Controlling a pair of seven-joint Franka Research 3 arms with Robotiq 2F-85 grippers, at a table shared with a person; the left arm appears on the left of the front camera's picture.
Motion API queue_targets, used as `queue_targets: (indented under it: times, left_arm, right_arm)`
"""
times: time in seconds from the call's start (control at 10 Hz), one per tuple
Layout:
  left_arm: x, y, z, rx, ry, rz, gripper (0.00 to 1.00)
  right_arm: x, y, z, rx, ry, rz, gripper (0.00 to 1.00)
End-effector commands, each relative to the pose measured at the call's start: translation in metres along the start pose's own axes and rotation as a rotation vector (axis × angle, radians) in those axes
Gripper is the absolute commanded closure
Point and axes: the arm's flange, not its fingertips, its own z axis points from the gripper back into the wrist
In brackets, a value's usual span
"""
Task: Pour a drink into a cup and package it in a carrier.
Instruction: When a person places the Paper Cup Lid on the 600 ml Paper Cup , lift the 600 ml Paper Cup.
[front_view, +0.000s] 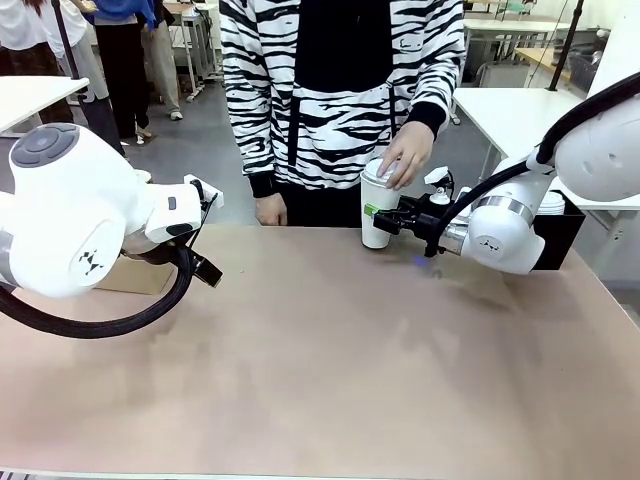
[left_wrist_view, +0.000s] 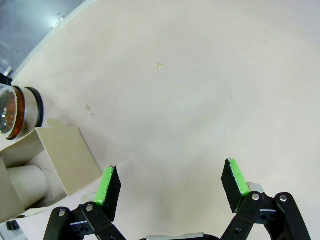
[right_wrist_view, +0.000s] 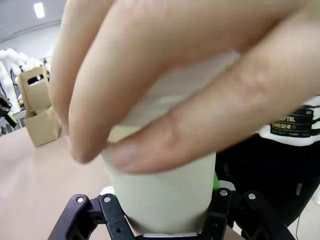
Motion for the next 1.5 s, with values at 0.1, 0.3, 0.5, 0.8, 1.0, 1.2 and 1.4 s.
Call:
queue_targets:
  times: [0.1,0.3,0.5,0.8,1.0,1.2,1.4]
  left_arm:
    - [0.0001,-0.0002,0.0006,-0.002,-0.002,0.000,0.00]
    - [0.0001,-0.0002,0.0006,-0.002,-0.002,0.000,0.00]
    - [0.0001,-0.0002,0.0006,-0.002,-0.002,0.000,0.00]
    - [0.0001,-0.0002,0.0006,-0.002,-0.002,0.000,0.00]
    - [0.0001,-0.0002,0.0006,-0.002,-0.002,0.000,0.00]
    - [0.0001,-0.0002,0.0006,-0.002,-0.002,0.000,0.00]
    - [0.0001,-0.0002,0.0006,-0.002,-0.002,0.000,0.00]
  right_arm:
    - [0.0018,0.0011,-0.0016,-0.004,-0.001,-0.001,0.40]
    - [0.0018,0.0011,-0.0016,-0.004,-0.001,-0.001,0.40]
    - [0.0018,0.0011,-0.0016,-0.004,-0.001,-0.001,0.40]
    - [0.0018,0.0011,-0.0016,-0.004,-0.001,-0.001,0.40]
    - [0.0018,0.0011,-0.0016,-0.004,-0.001,-0.001,0.40]
    - [0.0018,0.0011,-0.0016,-0.004,-0.001,-0.001,0.40]
    - [0.0018,0.0011,-0.0016,-0.004,-0.001,-0.001,0.40]
